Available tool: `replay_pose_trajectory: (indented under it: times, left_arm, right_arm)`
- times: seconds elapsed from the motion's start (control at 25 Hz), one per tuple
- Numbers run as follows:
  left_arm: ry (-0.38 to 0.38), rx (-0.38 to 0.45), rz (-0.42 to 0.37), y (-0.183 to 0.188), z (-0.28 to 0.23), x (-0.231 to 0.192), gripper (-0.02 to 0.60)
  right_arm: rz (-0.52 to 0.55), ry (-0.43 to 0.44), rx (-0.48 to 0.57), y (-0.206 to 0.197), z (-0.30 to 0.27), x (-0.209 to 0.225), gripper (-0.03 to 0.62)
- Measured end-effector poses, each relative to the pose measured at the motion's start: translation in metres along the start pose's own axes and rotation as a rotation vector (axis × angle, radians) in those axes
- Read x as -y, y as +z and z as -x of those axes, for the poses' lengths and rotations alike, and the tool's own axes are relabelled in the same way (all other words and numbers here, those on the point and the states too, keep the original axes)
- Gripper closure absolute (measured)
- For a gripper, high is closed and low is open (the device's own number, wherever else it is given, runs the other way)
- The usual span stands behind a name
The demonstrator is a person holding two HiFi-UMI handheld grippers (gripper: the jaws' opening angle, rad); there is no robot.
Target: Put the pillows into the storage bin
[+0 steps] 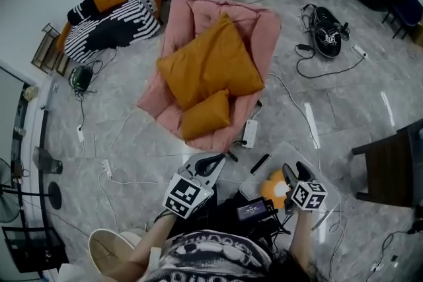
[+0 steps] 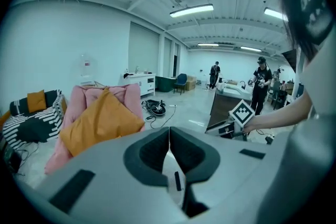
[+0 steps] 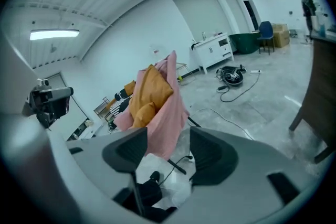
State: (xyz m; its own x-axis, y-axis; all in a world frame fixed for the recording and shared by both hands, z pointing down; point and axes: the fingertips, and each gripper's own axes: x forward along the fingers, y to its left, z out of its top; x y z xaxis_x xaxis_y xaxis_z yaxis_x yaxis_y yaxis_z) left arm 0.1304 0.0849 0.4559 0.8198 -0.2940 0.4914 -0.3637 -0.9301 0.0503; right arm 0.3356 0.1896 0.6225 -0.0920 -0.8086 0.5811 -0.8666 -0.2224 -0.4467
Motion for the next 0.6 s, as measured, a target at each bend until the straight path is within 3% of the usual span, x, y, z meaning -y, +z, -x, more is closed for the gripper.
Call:
replay_pose_trajectory:
  times: [0.32, 0.6]
  left_arm:
    - [0.038, 0.003, 0.039, -0.012, 0.008, -0.080, 0.568]
    - [-0.095, 0.003, 0.005, -0.011, -0.006, -0.149, 0.568]
  right_arm:
    - [0.074, 0.123, -0.014, 0.037, -0.083, -0.094, 0.338]
    - [0.057, 0.092, -0.081, 0.036, -0.160, -0.143, 0.338]
